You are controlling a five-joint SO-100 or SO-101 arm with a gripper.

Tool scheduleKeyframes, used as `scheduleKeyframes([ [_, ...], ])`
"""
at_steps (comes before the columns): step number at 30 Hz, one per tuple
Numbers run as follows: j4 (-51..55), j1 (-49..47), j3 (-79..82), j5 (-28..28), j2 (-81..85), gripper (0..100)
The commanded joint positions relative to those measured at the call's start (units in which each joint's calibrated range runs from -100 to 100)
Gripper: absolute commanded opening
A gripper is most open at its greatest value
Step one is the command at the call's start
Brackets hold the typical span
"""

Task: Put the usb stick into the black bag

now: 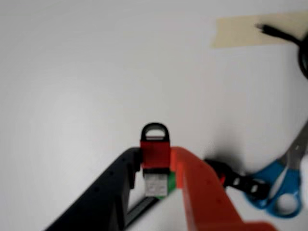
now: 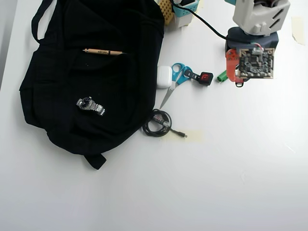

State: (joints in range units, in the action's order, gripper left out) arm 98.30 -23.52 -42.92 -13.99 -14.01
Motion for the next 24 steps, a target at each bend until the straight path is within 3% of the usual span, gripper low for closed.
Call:
scheduleKeyframes([
  [1, 0.8, 4.2, -0.4, -2.1, 6.9, 2],
  [8, 0.7, 15.3, 5.5, -1.8, 12.4, 2],
  [17, 0.3, 27.0, 7.6, 6.9, 12.5, 2],
  [24, 0.3, 37.0, 7.6, 7.4, 11.9, 2],
])
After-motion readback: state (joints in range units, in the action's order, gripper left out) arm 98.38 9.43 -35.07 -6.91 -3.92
